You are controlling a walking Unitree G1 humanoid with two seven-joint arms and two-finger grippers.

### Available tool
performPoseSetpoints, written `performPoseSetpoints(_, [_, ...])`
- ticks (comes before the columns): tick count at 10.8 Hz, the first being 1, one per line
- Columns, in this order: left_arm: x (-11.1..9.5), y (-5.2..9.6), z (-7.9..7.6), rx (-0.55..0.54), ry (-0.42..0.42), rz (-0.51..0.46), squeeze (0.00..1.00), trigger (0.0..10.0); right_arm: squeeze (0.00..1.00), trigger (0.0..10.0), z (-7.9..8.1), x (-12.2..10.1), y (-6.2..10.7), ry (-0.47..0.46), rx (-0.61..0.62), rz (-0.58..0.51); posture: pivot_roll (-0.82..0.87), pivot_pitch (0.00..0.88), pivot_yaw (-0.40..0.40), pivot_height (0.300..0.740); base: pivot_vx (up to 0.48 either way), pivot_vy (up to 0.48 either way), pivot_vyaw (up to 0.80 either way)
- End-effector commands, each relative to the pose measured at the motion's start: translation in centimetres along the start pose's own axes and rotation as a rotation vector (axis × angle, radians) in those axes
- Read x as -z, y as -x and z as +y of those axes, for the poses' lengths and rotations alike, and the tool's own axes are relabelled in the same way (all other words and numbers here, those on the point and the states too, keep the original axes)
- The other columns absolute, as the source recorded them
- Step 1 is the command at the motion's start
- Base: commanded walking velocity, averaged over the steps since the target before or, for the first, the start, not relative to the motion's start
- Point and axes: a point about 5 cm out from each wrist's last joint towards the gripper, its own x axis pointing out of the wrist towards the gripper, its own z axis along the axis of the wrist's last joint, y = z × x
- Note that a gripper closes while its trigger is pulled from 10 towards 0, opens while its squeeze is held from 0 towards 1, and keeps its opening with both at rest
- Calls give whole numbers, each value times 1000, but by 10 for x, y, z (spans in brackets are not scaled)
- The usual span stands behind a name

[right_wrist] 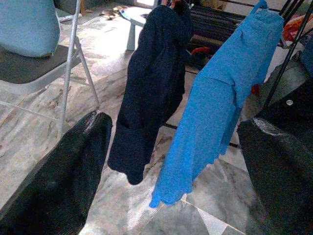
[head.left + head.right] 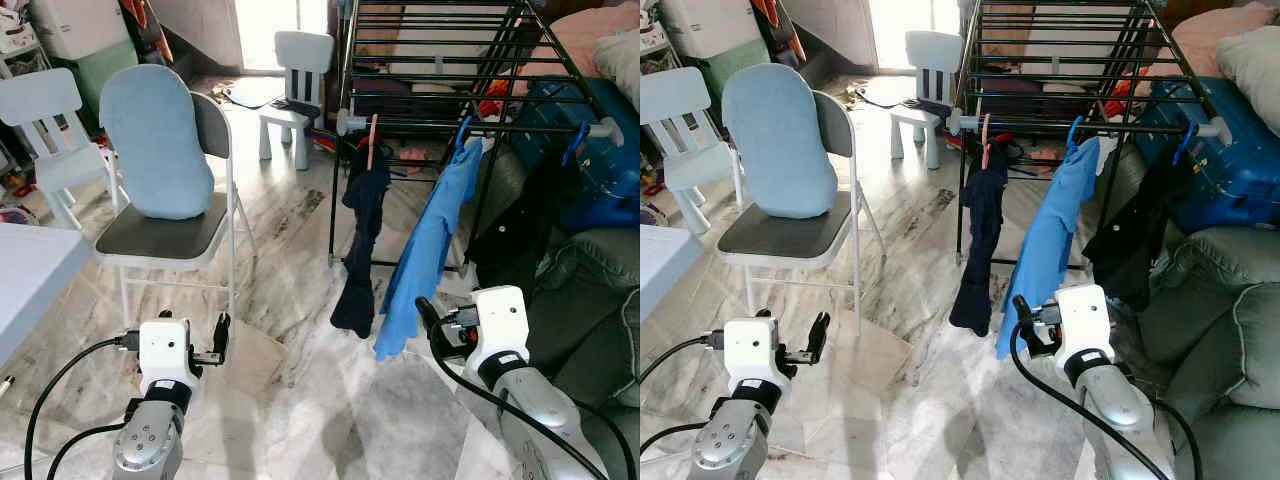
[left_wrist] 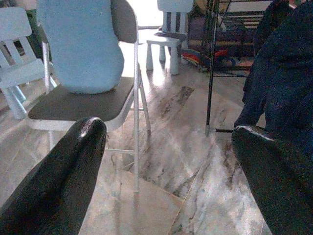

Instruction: Hang hanger

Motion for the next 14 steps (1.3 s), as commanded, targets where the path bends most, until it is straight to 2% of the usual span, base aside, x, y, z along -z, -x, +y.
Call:
performPoseSetpoints(1, [-56, -53, 1, 62, 26, -114, 0, 10000, 0, 10000, -2, 5, -16, -115, 288, 34, -251, 0, 178, 740, 0, 0, 0])
performPoseSetpoints(2, [-48, -52, -21, 132, 118, -101, 0, 10000, 0, 10000, -17, -10, -8, -74, 238, -23, -294, 0, 140, 740, 0, 0, 0])
performPoseSetpoints(4, [-49, -53, -21, 140, 122, -104, 0, 10000, 0, 10000, -15, -10, -9, -72, 235, -44, -293, 0, 137, 740, 0, 0, 0])
performPoseSetpoints(5, [-49, -56, -20, 147, 130, -95, 0, 10000, 0, 10000, -18, -11, -10, -33, 292, -54, -292, 0, 137, 740, 0, 0, 0])
performPoseSetpoints(7, [-50, -56, -22, 151, 143, -95, 0, 10000, 0, 10000, -14, -10, -9, -87, 192, -39, -292, 0, 133, 740, 0, 422, 0])
performPoseSetpoints(9, [-47, -54, -17, 111, 153, -90, 0, 10000, 0, 10000, -8, -6, -11, -6, 108, 11, -284, 0, 112, 740, 0, 480, 0])
performPoseSetpoints(11, [-44, -51, -15, 93, 146, -82, 0, 10000, 0, 10000, -4, -7, -15, 12, 82, -4, -275, 0, 100, 740, 0, 480, 0])
performPoseSetpoints(13, [-39, -54, -14, 48, 140, -65, 0, 10000, 0, 10000, -4, -6, -18, 90, 72, 15, -263, 0, 68, 740, 0, 137, 0])
performPoseSetpoints(14, [-36, -53, -12, 15, 154, -57, 0, 10000, 0, 10000, -5, -3, -19, 69, 31, 53, -248, 0, 41, 740, 0, 0, 0])
